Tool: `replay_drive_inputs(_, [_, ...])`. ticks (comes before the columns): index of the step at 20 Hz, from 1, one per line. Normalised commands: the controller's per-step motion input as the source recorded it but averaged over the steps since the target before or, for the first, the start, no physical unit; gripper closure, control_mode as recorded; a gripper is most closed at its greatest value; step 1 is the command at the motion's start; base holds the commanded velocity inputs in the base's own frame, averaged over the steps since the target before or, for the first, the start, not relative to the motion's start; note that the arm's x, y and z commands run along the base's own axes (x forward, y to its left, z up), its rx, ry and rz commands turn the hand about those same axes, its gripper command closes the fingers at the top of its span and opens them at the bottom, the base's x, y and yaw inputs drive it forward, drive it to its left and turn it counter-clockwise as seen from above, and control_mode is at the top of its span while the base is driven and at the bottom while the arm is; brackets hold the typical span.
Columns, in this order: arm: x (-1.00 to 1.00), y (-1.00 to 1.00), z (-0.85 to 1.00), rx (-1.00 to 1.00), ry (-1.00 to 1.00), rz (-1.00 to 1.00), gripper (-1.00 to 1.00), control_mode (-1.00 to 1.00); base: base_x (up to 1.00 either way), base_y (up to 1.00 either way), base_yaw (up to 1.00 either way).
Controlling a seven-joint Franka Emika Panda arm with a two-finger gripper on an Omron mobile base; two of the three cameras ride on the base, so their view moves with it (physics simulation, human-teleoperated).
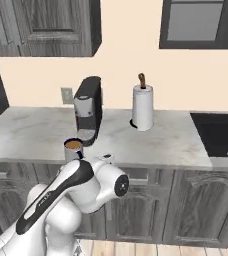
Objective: Pick up the brewed coffee from the coffee machine and place it next to the breakfast plate on the dining counter.
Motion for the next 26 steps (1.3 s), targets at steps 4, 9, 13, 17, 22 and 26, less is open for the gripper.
replay_drive_inputs(4, [0.00, 0.00, 0.00, 0.00, 0.00, 0.00, 1.00, 1.00, -0.46, 0.05, -0.86])
replay_drive_inputs(9, [0.00, 0.00, 0.00, 0.00, 0.00, 0.00, 1.00, 1.00, -0.19, 0.03, -0.96])
replay_drive_inputs(13, [0.00, 0.00, 0.00, 0.00, 0.00, 0.00, 1.00, 1.00, -0.01, 0.09, -0.96])
replay_drive_inputs(17, [0.00, 0.00, 0.00, 0.00, 0.00, 0.00, 1.00, 1.00, 0.00, 0.15, -0.94])
replay_drive_inputs(22, [0.00, 0.00, 0.00, 0.00, 0.00, 0.00, 1.00, 1.00, 0.00, 0.00, -0.84])
replay_drive_inputs(26, [0.00, 0.00, 0.00, 0.00, 0.00, 0.00, 1.00, 1.00, -0.06, 0.00, -0.81])
